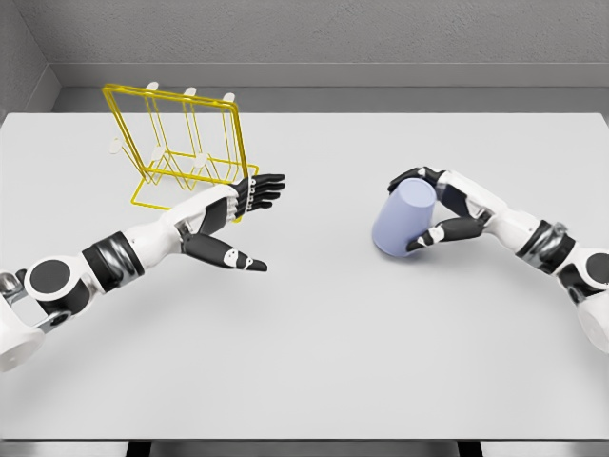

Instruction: Place the cup on the cup holder with both arms

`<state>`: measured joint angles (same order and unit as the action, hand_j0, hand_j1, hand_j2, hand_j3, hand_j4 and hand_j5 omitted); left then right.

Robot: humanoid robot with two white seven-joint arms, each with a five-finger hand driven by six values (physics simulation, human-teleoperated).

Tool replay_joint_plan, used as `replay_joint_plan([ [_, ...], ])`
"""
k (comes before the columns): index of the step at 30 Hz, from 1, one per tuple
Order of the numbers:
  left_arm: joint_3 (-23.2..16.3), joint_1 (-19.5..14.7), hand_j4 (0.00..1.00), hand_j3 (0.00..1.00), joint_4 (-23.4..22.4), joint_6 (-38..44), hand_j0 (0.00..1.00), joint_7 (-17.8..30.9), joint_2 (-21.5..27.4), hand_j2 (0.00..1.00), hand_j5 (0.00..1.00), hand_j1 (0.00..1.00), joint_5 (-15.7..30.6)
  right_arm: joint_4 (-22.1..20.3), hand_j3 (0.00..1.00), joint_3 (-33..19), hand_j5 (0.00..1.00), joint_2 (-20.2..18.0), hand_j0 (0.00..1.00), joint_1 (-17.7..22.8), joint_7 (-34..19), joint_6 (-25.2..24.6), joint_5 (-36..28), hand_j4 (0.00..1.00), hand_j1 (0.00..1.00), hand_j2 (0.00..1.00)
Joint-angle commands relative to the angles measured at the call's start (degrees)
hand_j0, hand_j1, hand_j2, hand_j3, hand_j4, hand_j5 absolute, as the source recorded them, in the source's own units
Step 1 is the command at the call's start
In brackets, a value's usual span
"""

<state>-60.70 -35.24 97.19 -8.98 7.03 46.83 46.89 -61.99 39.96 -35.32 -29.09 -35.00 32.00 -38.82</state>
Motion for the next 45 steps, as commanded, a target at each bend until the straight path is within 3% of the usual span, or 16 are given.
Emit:
replay_joint_plan([
  [1,0.06,0.00,1.00,1.00,0.02,0.01,1.00,0.00,0.02,1.00,1.00,1.00,0.22,-0.58,0.59,-0.06,0.59,0.87,0.59,0.00,0.00,-0.10,-0.46,0.59,0.59,0.59],
  [28,0.23,0.00,1.00,1.00,-0.77,0.54,1.00,0.18,0.10,1.00,1.00,1.00,0.22,-4.01,0.57,1.61,0.57,11.50,0.57,-0.44,0.00,-6.16,-0.46,0.57,0.57,0.57],
  [32,1.46,0.79,1.00,1.00,-0.77,0.63,1.00,0.18,0.89,1.00,1.00,1.00,0.22,-3.49,0.57,2.32,0.57,11.50,0.57,-0.35,0.00,-6.60,-0.02,0.57,0.57,0.57],
  [35,4.97,3.34,1.00,1.00,-0.68,1.86,1.00,0.27,1.42,1.00,1.00,1.00,0.22,-2.43,0.57,2.40,0.57,12.29,0.57,-0.35,0.00,-6.95,1.56,0.57,0.57,0.57],
  [45,6.03,4.40,1.00,1.00,-0.60,1.77,1.00,0.36,3.44,1.00,1.00,1.00,-0.93,0.91,0.60,2.49,0.60,13.96,0.60,-0.79,0.00,-6.86,3.93,0.60,0.60,0.60],
])
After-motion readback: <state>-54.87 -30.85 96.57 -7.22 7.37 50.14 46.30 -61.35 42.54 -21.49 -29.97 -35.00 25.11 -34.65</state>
